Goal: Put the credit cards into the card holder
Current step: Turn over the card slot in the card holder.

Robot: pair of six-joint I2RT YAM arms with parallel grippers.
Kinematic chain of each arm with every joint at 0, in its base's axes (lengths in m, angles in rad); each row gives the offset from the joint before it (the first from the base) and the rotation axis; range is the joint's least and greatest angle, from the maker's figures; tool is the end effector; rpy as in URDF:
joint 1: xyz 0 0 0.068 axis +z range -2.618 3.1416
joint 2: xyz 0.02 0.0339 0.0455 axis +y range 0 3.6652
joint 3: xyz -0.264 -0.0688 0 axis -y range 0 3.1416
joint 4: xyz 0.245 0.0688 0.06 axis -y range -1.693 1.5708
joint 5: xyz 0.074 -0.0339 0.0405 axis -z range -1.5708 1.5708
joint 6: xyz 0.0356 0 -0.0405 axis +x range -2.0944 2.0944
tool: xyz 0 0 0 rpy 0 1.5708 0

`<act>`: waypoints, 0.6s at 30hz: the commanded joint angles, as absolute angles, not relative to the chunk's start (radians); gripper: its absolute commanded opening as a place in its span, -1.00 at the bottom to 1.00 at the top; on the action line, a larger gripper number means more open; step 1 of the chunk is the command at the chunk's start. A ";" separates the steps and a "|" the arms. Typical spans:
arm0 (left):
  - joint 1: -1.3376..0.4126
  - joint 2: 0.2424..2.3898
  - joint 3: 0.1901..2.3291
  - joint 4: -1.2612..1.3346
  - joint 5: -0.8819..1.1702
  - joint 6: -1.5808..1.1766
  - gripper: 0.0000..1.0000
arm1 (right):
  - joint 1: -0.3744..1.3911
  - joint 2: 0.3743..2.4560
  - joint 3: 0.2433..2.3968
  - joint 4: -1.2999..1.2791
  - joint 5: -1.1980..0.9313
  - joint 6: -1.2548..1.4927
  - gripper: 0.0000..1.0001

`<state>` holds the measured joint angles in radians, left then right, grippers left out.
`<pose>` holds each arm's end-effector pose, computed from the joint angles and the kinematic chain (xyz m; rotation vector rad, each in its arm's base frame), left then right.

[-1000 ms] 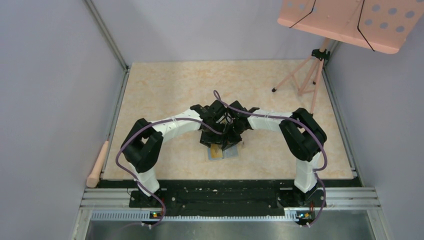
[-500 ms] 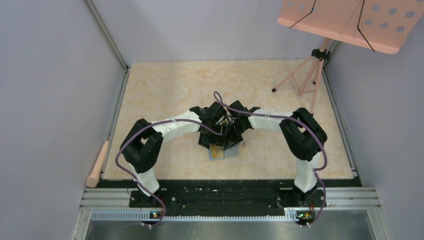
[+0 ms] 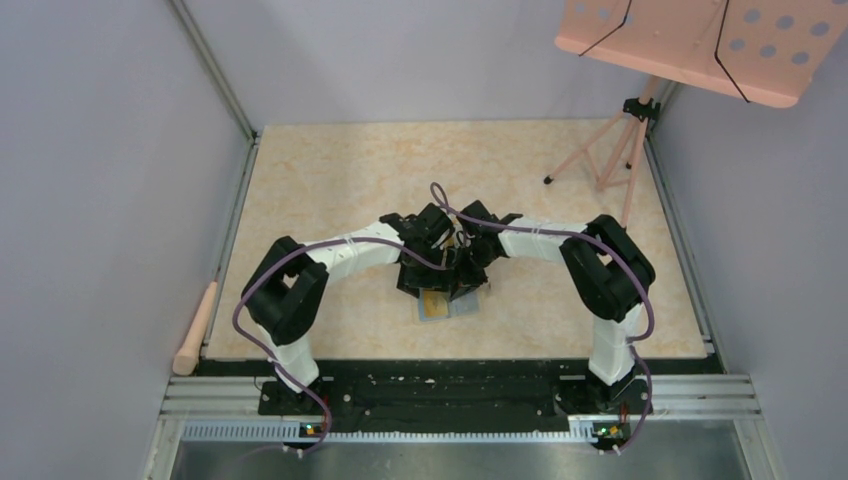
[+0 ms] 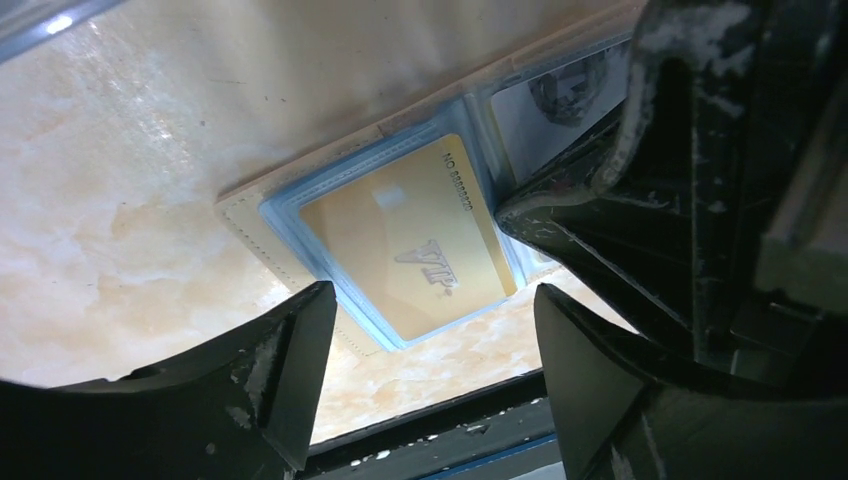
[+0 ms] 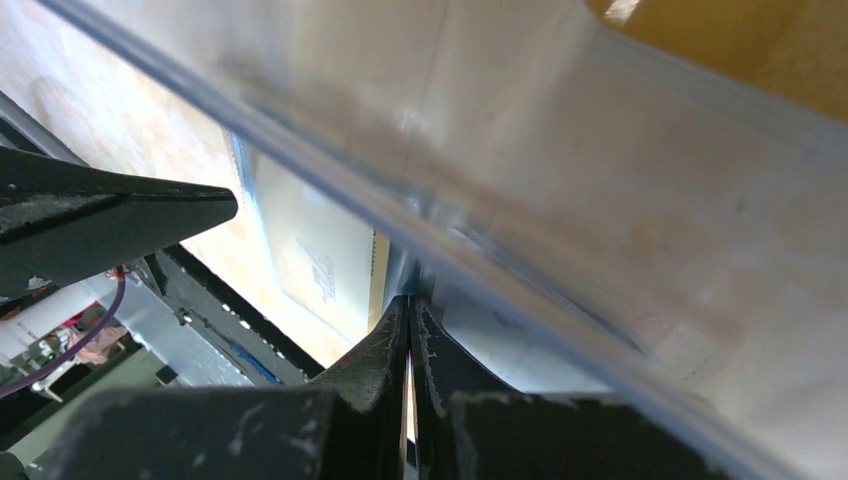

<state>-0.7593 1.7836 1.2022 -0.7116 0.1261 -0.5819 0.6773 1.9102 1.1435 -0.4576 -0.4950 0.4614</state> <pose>0.2460 -0.2397 0.1820 0.2897 2.9609 -0.4056 0.2713 0.2399 0.1366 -0.4521 2.9485 0.9154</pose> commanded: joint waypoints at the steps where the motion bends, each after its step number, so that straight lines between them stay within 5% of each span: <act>1: -0.771 1.836 1.158 -0.629 0.130 -0.603 0.48 | 0.701 1.912 1.122 -0.482 -0.413 0.394 -1.00; 7: -0.750 1.816 1.103 -0.565 0.176 -0.612 0.01 | 0.701 1.913 1.109 -0.470 -0.424 0.400 -1.00; 18: -0.737 1.614 0.961 -0.437 0.142 -0.651 0.00 | 0.699 1.917 1.105 -0.458 -0.433 0.408 -1.00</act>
<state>-0.7479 1.6886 1.0241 -0.4923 0.1780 -0.6258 0.6796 1.9083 1.1389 -0.4454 -0.4984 0.4450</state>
